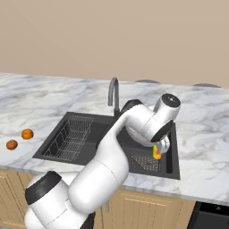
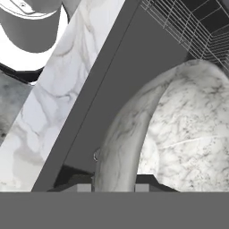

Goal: Remove the tangerine and orange from the sink. Then move the bowl and cup from the counter to the sink for washing.

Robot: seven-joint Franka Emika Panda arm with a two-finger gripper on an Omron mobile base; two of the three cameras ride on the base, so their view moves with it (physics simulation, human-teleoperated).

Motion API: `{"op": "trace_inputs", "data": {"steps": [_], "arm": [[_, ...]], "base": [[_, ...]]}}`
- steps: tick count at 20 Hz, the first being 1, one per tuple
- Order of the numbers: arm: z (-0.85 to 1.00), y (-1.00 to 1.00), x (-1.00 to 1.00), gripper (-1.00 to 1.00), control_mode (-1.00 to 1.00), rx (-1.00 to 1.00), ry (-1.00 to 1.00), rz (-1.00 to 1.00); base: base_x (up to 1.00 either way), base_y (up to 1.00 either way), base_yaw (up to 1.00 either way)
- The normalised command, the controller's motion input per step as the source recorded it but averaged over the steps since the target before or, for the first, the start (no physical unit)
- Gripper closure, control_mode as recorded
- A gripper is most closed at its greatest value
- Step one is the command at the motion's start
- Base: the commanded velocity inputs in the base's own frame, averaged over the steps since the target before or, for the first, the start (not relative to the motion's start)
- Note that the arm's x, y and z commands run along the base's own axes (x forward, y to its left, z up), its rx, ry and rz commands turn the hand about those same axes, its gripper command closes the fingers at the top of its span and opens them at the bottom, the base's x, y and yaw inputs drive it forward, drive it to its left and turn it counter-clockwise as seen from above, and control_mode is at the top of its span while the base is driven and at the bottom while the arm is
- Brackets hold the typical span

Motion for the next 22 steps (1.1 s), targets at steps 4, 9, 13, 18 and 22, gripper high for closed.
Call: {"op": "trace_inputs", "data": {"steps": [4, 9, 13, 18, 22], "arm": [[-0.02, 0.25, -0.04, 1.0, -1.0, 0.07, 0.06, 0.04], [-0.04, 0.24, 0.0, 1.0, -1.0, 0.1, 0.04, 0.03], [-0.1, 0.25, 0.0, 1.0, -1.0, 0.1, 0.03, 0.03], [-0.1, 0.26, 0.0, 1.0, -1.0, 0.06, 0.0, 0.03], [-0.08, 0.25, 0.0, 1.0, -1.0, 0.01, 0.0, 0.05]], "base": [[0.0, 0.0, 0.0], [0.0, 0.0, 0.0], [0.0, 0.0, 0.0], [0.0, 0.0, 0.0], [0.0, 0.0, 0.0]]}}
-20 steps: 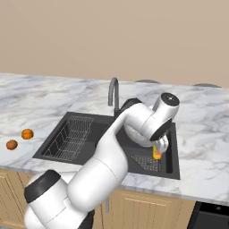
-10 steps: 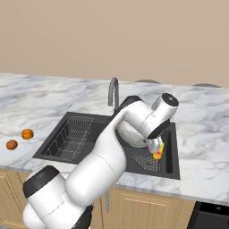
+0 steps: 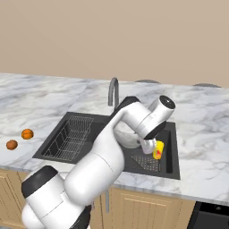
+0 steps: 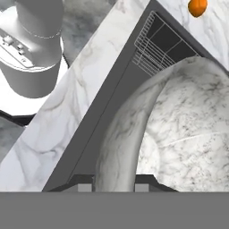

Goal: Remove the tangerine and orange from the sink. Then move the bowl and cup from the counter to the sink for washing.

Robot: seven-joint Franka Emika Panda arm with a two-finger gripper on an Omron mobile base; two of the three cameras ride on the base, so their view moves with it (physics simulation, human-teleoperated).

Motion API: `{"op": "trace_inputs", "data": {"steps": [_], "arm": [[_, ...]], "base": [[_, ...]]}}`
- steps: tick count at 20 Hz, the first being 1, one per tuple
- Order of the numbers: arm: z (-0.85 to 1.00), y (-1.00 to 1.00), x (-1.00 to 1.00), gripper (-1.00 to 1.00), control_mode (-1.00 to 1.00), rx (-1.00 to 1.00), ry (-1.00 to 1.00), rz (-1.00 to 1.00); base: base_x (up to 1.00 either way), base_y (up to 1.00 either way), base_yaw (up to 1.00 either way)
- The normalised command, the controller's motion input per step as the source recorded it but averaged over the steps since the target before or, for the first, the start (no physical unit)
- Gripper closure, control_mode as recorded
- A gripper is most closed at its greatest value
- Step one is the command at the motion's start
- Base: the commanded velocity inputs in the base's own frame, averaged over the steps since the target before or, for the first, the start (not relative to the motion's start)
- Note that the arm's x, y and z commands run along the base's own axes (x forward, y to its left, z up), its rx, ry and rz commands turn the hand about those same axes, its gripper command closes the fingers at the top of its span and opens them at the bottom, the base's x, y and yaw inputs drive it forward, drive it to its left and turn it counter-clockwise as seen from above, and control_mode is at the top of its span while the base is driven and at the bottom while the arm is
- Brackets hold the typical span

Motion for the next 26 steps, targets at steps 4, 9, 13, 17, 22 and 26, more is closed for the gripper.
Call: {"op": "trace_inputs", "data": {"steps": [4, 9, 13, 17, 22, 26], "arm": [[-0.09, 0.2, 0.0, 1.0, -1.0, 0.0, 0.0, 0.05], [-0.09, 0.09, 0.06, 1.0, -1.0, -0.02, 0.0, 0.01], [-0.13, 0.11, 0.11, 1.0, -1.0, -0.03, 0.05, 0.0], [-0.15, 0.19, 0.09, 1.0, -1.0, 0.0, 0.06, 0.01], [-0.15, 0.21, 0.11, 1.0, -1.0, 0.0, 0.13, 0.12], [-0.17, 0.18, 0.13, 1.0, -1.0, 0.02, 0.1, 0.15]], "base": [[0.0, 0.0, 0.0], [0.0, 0.0, 0.0], [0.0, 0.0, 0.0], [0.0, 0.0, 0.0], [0.0, 0.0, 0.0], [0.0, 0.0, 0.0]]}}
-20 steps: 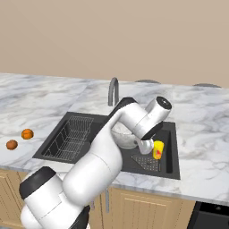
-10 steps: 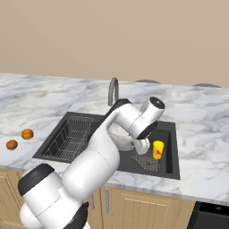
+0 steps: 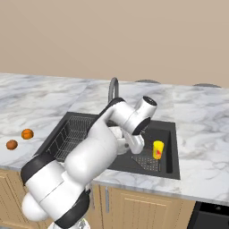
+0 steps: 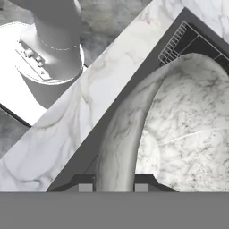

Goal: Remove the tangerine and orange from the sink. Then move the bowl and cup from the counter to the sink for washing.

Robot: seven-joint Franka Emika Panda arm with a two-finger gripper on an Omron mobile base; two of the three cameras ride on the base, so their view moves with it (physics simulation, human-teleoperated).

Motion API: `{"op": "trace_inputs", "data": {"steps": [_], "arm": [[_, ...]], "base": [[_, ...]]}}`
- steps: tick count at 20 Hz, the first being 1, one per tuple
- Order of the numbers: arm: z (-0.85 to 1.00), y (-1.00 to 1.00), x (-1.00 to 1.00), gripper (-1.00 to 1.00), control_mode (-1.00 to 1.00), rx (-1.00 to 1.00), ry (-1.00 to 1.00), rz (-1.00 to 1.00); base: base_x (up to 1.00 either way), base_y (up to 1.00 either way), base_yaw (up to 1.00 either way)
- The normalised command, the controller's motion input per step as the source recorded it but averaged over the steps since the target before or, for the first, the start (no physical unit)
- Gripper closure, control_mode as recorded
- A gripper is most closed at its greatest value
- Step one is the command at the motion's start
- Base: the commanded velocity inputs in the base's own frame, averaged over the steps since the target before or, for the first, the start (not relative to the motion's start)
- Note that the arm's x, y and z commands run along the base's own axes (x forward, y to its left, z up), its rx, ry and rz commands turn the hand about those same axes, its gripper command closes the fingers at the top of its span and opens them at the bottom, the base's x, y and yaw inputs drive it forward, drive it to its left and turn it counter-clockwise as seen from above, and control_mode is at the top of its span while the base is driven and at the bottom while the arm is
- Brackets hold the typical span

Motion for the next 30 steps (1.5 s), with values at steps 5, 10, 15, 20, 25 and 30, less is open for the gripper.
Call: {"op": "trace_inputs", "data": {"steps": [5, 10, 15, 20, 25, 30], "arm": [[-0.21, 0.15, 0.12, 1.0, -1.0, 0.06, 0.07, 0.15], [-0.26, 0.11, 0.03, 1.0, -1.0, 0.14, 0.01, 0.13], [-0.3, 0.12, 0.01, 1.0, -1.0, 0.16, 0.0, 0.06], [-0.2, 0.1, 0.13, 1.0, -1.0, 0.08, 0.0, 0.01], [-0.14, 0.03, 0.15, 1.0, -1.0, 0.0, 0.0, 0.0], [-0.18, 0.0, 0.1, 1.0, -1.0, 0.0, 0.0, 0.0]], "base": [[0.0, 0.0, 0.0], [0.0, 0.0, 0.0], [0.0, 0.0, 0.0], [0.0, 0.0, 0.0], [0.0, 0.0, 0.0], [0.0, 0.0, 0.0]]}}
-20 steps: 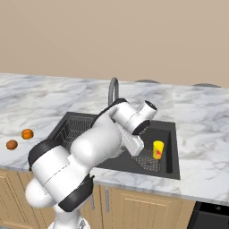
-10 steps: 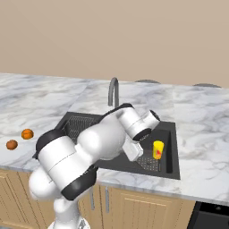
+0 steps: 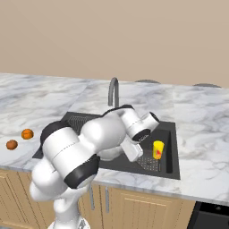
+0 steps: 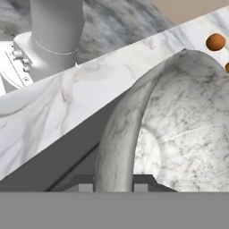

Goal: Remove the tangerine and orange from the sink. Then move the bowl and cup from the counter to the sink for washing.

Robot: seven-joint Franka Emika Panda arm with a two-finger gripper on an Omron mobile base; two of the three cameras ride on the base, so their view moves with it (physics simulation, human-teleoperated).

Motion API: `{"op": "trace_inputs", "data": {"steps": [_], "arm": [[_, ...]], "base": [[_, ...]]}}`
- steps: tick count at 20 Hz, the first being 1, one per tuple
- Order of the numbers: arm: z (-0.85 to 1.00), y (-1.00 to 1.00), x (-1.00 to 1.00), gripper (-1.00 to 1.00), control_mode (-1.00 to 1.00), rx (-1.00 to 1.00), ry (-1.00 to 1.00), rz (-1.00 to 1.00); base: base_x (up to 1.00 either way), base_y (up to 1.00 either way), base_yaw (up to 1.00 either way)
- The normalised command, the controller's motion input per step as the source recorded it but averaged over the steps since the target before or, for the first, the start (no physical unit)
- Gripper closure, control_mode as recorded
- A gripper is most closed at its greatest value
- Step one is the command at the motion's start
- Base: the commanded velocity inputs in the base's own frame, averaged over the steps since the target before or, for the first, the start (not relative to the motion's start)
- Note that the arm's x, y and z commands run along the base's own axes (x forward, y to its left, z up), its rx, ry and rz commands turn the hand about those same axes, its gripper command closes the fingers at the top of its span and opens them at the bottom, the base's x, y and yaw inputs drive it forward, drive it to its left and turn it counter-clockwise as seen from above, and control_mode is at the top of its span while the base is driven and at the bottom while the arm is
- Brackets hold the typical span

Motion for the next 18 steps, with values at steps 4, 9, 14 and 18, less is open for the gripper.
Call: {"op": "trace_inputs", "data": {"steps": [4, 9, 14, 18], "arm": [[-0.22, 0.02, 0.08, 1.0, -1.0, 0.0, 0.0, 0.0], [-0.21, 0.05, 0.11, 1.0, -1.0, 0.0, 0.0, 0.0], [-0.16, 0.05, 0.14, 1.0, -1.0, 0.0, 0.0, 0.0], [-0.19, 0.02, 0.14, 1.0, -1.0, 0.0, 0.0, 0.0]], "base": [[0.0, 0.0, 0.0], [0.0, 0.0, 0.0], [0.0, 0.0, 0.0], [0.0, 0.0, 0.0]]}}
